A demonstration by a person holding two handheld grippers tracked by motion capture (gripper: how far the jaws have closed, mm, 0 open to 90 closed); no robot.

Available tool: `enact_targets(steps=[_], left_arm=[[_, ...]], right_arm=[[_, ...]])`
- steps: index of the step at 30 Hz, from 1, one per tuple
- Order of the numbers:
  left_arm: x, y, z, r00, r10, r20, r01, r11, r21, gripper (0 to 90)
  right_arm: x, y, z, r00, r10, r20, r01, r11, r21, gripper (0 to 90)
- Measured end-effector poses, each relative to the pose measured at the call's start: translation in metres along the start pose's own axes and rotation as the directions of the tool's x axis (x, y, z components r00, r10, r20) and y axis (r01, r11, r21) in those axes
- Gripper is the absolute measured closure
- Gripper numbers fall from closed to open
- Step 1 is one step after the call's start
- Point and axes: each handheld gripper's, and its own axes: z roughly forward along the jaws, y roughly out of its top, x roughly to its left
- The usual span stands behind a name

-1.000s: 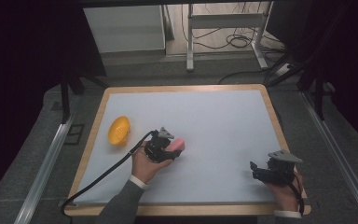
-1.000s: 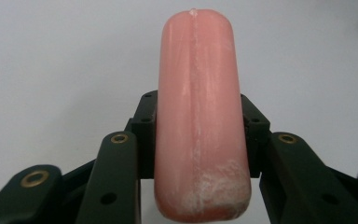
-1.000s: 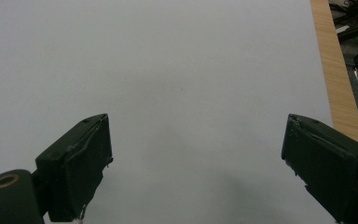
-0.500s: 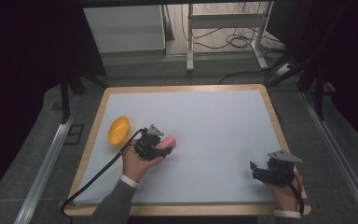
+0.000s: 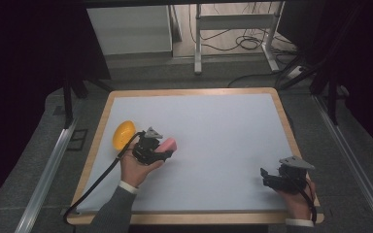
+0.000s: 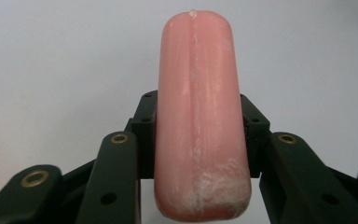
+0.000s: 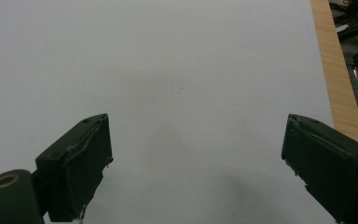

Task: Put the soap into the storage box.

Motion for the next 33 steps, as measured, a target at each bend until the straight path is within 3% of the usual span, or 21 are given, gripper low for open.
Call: enact_targets(steps=[33], left_arm=[[0.026, 0.005, -0.019, 0.9979, -0.039, -0.051, 0.037, 0.9987, -0.033, 60.1]], right_arm=[[0.001, 0.001, -0.002, 1.0000, 0.005, 0.000, -0.005, 1.000, -0.008, 8.1]])
